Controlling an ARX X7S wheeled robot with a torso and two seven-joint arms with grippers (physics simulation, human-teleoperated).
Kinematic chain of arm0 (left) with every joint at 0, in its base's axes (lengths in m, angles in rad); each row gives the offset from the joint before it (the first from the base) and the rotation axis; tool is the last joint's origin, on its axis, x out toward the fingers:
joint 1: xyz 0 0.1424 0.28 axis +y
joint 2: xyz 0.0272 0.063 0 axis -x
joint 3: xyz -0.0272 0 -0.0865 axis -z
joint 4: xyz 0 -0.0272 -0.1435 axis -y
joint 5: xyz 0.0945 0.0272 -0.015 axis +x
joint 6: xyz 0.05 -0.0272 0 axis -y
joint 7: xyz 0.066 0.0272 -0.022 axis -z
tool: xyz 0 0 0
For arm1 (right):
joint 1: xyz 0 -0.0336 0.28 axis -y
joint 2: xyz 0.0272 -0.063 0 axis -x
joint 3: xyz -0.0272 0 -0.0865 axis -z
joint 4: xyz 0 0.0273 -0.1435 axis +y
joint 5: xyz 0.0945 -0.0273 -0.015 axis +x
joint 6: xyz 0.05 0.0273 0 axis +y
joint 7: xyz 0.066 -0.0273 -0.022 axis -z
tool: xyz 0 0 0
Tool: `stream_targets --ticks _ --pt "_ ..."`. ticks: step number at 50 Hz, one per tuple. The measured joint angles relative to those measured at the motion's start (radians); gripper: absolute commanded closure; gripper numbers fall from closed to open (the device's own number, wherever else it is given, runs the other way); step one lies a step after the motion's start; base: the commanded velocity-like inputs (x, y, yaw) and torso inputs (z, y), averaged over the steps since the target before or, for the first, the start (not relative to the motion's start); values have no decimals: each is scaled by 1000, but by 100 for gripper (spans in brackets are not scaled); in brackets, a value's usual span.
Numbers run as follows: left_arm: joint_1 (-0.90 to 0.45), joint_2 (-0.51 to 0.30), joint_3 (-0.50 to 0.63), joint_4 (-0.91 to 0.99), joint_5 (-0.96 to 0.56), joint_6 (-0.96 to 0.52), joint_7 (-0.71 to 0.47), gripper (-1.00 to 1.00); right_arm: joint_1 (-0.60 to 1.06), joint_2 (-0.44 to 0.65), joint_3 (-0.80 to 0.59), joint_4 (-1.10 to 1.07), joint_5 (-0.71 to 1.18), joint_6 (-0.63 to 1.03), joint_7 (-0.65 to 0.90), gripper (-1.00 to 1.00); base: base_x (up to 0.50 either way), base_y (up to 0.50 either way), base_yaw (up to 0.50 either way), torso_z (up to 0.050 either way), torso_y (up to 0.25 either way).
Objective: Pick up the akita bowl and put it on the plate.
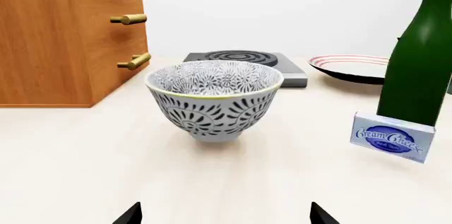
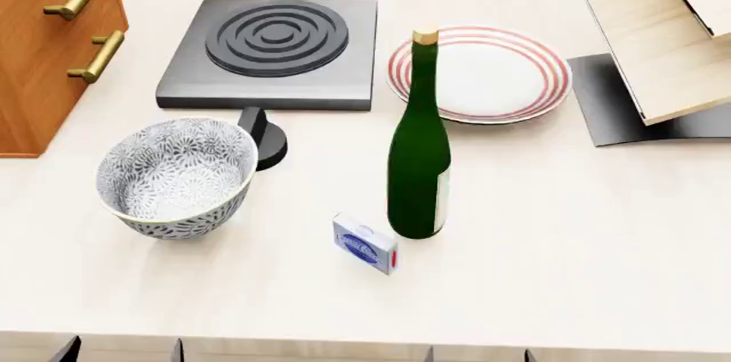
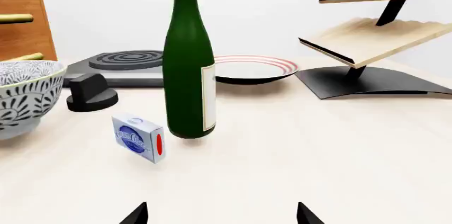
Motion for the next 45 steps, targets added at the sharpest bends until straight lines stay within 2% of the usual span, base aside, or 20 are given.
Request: stream_targets --ticks 23,45 --pt "-5 -51 62 24 -32 -4 -64 -100 5 48 -56 -21 37 11 59 -100 0 0 0 0 0" --pt "43 -106 82 353 -6 -150 -138 -100 -42 98 -76 -327 53 141 122 -100 0 0 0 0 0"
